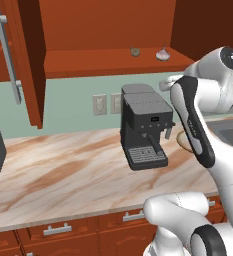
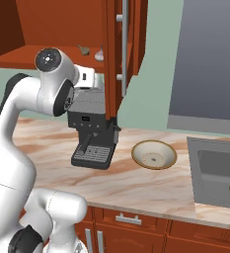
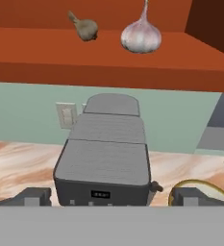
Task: Pick the garlics from the cabinet and place them in one bowl. Pick the peach from the sink and place it in the other bowl.
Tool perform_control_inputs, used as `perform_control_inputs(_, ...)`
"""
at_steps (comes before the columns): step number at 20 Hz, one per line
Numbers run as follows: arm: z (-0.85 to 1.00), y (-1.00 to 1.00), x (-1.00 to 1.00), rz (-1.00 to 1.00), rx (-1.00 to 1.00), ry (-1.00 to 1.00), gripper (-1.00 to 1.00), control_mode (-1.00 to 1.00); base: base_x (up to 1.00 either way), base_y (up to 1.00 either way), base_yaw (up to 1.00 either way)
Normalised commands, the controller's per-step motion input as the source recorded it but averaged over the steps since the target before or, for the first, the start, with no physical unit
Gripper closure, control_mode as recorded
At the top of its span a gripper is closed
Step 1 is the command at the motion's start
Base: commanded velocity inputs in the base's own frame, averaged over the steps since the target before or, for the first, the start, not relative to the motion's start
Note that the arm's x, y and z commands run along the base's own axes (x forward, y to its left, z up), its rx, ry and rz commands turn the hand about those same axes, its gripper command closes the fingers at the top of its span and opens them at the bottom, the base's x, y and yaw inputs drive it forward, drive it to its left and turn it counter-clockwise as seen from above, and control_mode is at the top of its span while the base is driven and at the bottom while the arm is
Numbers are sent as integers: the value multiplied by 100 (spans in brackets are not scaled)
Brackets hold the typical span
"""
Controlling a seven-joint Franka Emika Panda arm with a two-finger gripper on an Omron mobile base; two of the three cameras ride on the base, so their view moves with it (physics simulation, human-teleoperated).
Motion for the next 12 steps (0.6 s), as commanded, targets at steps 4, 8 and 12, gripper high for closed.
perform_control_inputs(4,1,-4,33,0,0,-6,-100,-100,0,0,0)
perform_control_inputs(8,19,0,32,0,0,-2,-100,-100,0,0,0)
perform_control_inputs(12,20,0,39,0,0,-1,-100,-100,0,0,0)
